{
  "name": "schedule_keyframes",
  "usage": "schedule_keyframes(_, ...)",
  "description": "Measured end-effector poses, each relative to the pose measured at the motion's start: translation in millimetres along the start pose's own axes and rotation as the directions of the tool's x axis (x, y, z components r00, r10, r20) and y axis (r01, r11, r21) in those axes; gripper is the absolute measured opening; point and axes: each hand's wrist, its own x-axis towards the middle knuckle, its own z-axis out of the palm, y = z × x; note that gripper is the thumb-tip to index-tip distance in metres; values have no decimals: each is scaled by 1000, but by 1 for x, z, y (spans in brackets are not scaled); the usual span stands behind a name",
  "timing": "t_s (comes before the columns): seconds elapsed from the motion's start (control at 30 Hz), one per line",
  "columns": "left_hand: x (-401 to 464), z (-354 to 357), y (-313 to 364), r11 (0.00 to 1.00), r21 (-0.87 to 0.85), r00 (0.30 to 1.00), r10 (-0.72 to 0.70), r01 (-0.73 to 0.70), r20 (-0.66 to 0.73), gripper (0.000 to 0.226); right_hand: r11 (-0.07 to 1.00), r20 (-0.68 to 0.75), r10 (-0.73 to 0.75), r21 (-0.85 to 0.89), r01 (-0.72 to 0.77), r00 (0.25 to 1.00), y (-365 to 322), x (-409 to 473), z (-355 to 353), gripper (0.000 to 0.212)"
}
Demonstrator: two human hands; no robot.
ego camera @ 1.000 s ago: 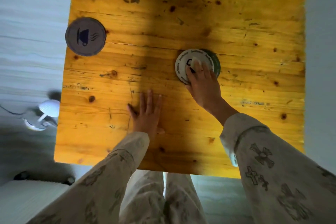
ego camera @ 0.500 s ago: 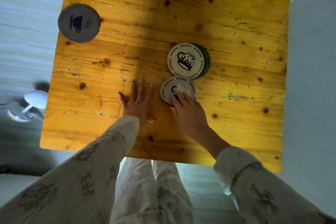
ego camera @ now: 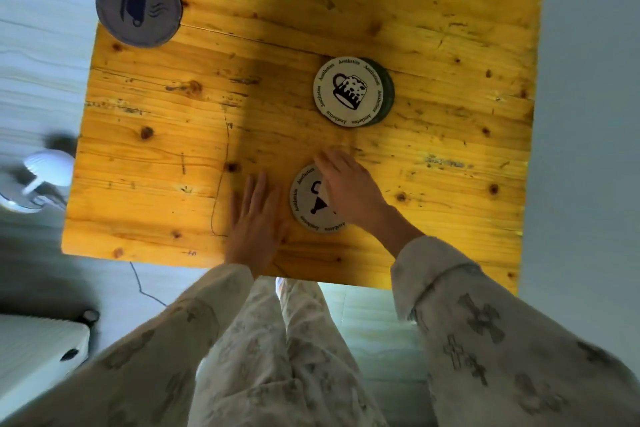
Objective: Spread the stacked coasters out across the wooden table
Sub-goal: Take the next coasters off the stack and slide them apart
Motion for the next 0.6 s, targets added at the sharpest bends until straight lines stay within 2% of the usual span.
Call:
schedule_keyframes(0.1,-17,18,8,999,51,999,-6,4,44,80,1000,96,15,0,-16,995,0,13,-8,53)
schedule_keyframes(0.23,-14,26,19,987,149,995,-72,62,66,104,996,22,91,12,-91,996,-3,1,-4,41)
schedule_keyframes(0.43,-13,21,13,974,228,996,-21,2,82,102,947,-4,287,151,-283,958,12,-37,21,39)
schedule_keyframes(0.5,-10,16,11,972,232,995,5,-29,104,98,887,-9,387,277,-370,922,14,-53,30,40)
schedule_keyframes(0.6,-1,4,6,982,184,995,29,-47,100,87,721,40,538,496,-485,842,12,-72,42,38)
